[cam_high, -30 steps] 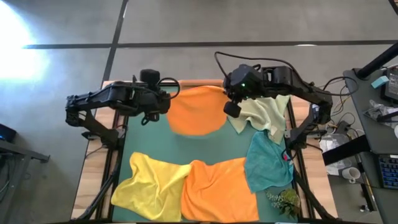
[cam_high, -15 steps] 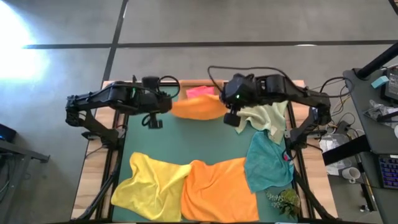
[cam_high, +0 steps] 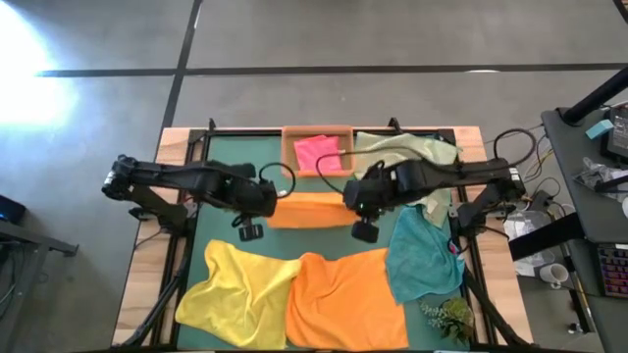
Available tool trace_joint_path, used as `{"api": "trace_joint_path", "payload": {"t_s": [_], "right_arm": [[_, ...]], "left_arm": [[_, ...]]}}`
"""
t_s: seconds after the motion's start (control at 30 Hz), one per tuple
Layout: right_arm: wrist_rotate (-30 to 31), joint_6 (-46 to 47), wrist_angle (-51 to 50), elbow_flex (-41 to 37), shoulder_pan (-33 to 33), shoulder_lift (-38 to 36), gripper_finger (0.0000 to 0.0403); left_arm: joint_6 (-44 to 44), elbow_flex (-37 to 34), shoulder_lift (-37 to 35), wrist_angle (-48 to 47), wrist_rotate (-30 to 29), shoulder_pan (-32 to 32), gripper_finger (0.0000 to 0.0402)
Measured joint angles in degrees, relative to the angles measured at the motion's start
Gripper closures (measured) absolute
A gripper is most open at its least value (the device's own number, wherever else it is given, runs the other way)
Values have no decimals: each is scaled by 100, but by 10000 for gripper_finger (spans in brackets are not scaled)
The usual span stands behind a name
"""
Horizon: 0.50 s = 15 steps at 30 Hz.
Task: Fold microfiber towels
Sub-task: Fold the top orange towel
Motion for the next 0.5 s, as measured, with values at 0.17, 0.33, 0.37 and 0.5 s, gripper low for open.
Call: {"api": "trace_joint_path", "payload": {"t_s": [0.17, 0.33, 0.37, 0.5], "right_arm": [[-16, 700, 382, -664, 315, 0, 394], [-14, 1369, 1395, -1415, 467, 0, 394], [-12, 1452, 1571, -1555, 488, 0, 394], [-10, 1893, 2221, -2087, 541, 0, 394]], "left_arm": [[-311, -651, 1, 699, 99, -237, 401], [-459, -1297, -1, 1592, 108, -375, 402], [-538, -1443, -1, 1767, 108, -379, 401], [-679, -1949, -1, 2077, 125, -404, 401]]}}
